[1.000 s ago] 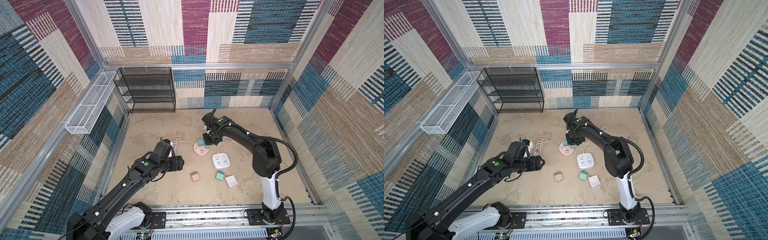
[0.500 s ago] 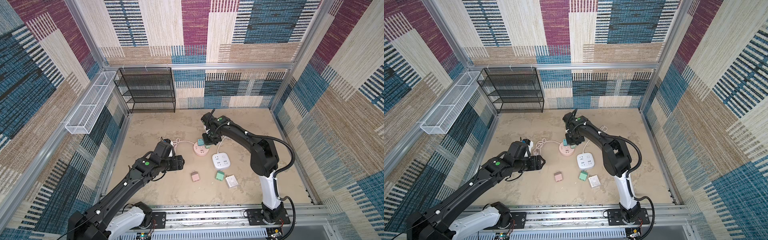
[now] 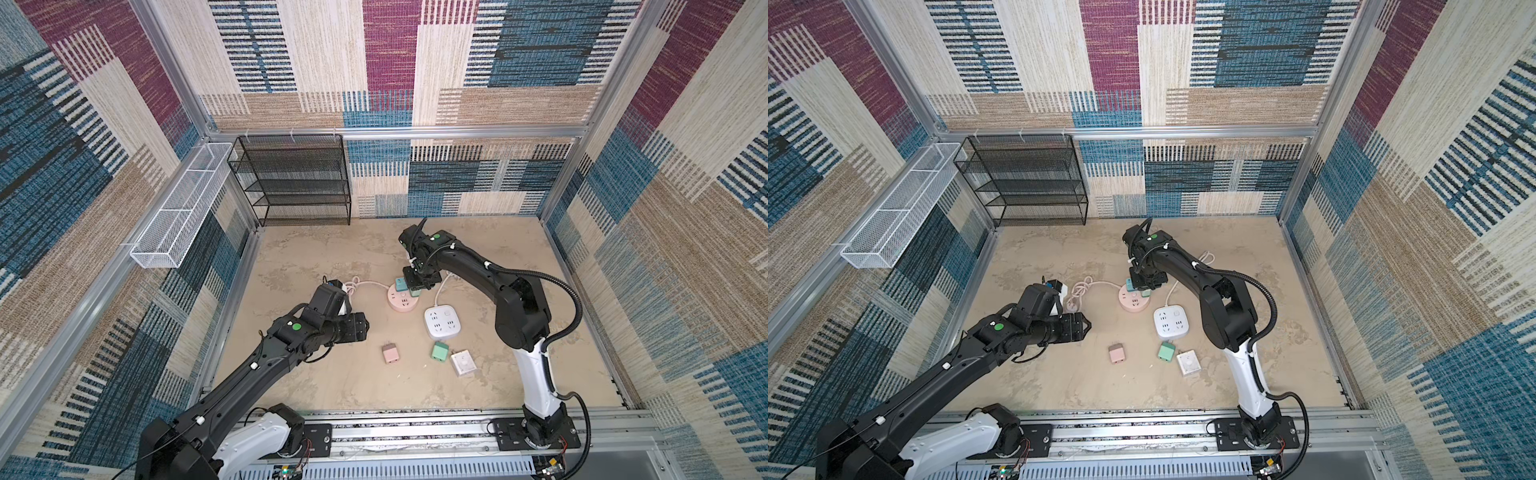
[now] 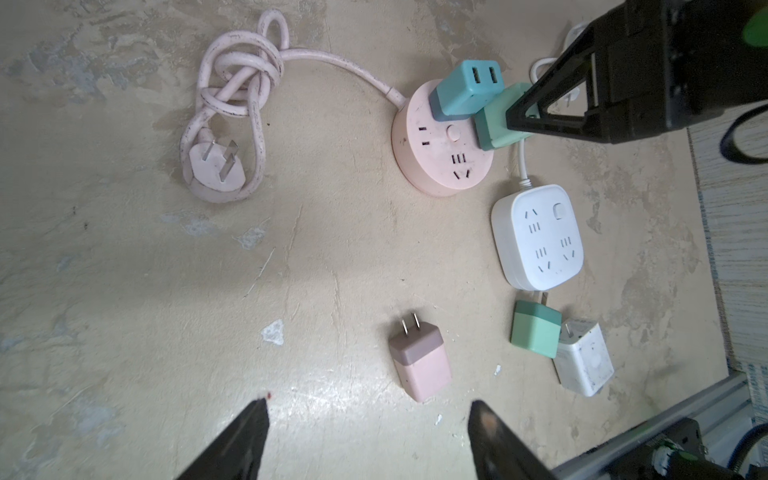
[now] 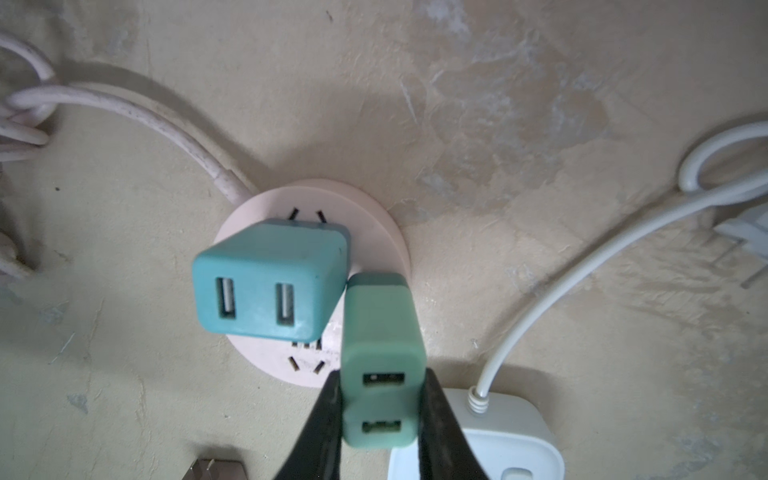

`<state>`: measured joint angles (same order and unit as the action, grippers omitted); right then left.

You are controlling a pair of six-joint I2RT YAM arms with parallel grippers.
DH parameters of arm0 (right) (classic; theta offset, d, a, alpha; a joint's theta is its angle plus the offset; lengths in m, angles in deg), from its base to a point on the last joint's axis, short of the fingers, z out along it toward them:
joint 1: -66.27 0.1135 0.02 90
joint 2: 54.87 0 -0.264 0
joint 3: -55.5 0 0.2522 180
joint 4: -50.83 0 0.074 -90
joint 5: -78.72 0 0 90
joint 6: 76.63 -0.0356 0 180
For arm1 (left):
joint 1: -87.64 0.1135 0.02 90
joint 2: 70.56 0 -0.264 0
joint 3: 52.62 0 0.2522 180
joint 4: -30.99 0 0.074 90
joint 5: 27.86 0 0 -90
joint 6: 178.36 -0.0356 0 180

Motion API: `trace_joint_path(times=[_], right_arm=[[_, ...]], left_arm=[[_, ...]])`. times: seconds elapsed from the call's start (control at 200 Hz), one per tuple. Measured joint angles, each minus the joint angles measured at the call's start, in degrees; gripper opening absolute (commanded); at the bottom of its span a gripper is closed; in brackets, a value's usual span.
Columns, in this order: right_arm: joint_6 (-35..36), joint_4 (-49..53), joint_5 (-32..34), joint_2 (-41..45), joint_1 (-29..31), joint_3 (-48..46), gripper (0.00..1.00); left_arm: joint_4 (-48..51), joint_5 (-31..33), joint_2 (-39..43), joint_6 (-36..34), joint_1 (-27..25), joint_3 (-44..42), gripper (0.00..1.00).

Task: Insert the plug
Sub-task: 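Lower the mint adapter prongs into the pink strip socket beside the teal adapter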

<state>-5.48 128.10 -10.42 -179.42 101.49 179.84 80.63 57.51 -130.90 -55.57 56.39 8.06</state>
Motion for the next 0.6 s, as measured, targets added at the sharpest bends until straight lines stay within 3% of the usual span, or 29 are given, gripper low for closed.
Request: trace_joint_path(times=[0.601], right_arm=[[-1.25,5.25,2.6,-5.25,1.49,6.49,0.0]], left_arm=[[-0.83,0.22,-1.01,-1.05,0.11,-0.24,0.81]])
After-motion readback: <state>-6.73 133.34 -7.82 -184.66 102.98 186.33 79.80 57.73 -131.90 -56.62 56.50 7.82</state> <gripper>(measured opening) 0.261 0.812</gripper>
